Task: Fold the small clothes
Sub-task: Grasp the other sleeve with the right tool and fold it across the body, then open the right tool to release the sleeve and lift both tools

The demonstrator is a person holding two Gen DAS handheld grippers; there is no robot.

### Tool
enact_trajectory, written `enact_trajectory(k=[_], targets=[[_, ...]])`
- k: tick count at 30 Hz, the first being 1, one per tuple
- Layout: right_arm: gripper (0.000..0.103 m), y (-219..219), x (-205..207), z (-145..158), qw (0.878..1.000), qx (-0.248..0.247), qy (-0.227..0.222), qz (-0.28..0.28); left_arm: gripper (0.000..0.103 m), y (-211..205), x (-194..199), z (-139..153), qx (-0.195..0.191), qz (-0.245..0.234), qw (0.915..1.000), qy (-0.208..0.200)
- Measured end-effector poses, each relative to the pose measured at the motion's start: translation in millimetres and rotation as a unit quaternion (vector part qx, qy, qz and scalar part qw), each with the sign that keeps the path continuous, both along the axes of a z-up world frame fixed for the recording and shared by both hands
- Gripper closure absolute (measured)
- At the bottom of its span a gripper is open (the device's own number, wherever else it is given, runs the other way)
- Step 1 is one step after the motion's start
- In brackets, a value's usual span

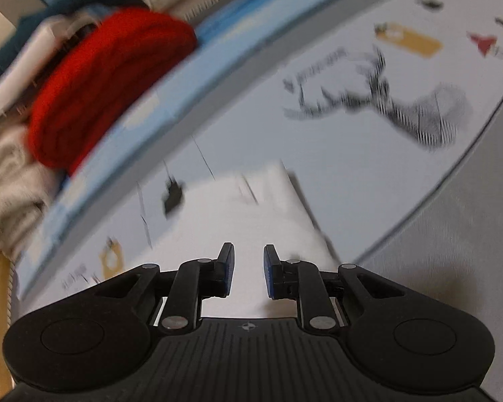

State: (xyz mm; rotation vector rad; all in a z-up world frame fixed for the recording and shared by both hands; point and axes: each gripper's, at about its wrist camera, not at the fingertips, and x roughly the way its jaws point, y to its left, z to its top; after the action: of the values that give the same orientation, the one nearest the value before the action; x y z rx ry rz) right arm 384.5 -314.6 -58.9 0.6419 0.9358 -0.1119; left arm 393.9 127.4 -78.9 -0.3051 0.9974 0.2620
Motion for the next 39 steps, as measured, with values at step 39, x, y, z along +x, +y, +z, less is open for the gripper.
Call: enact_trajectory(k=[39], targets=[[0.079,-2,12,-47,0.997,-0.013,0.081,-0.006,0.065,9,22,-30,-0.079,-0.025,0.9949,0.057]])
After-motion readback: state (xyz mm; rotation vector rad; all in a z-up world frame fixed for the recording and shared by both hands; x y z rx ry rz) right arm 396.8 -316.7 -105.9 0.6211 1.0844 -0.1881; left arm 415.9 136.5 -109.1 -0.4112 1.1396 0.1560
